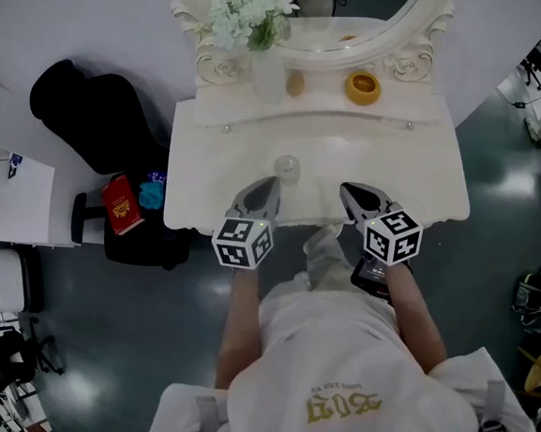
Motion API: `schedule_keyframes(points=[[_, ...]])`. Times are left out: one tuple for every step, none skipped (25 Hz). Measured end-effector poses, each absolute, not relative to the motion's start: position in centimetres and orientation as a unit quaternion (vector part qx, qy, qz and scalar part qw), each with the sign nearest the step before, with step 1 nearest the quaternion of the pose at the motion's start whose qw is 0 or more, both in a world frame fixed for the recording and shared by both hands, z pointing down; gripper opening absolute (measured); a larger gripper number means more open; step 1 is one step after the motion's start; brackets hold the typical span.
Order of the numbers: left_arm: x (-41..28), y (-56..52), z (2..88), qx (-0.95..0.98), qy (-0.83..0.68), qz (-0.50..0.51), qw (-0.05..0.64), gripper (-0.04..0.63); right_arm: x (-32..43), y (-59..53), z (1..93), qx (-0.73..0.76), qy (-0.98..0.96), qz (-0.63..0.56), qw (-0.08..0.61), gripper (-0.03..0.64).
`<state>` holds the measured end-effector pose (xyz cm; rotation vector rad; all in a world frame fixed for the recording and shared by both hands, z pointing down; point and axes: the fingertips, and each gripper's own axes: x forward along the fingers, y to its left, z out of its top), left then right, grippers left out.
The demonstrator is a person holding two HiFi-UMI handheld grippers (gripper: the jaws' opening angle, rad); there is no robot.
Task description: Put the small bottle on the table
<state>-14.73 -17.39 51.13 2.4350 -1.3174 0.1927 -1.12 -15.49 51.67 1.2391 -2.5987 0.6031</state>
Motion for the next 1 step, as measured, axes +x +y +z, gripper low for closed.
schedule_keyframes(points=[[-14.76, -17.6, 51.08, 0.863, -0.466, 0.064, 0.183, 0.015, -1.09, -15.71, 51.63, 0.42, -0.879, 0.202, 0.1, 0.012]])
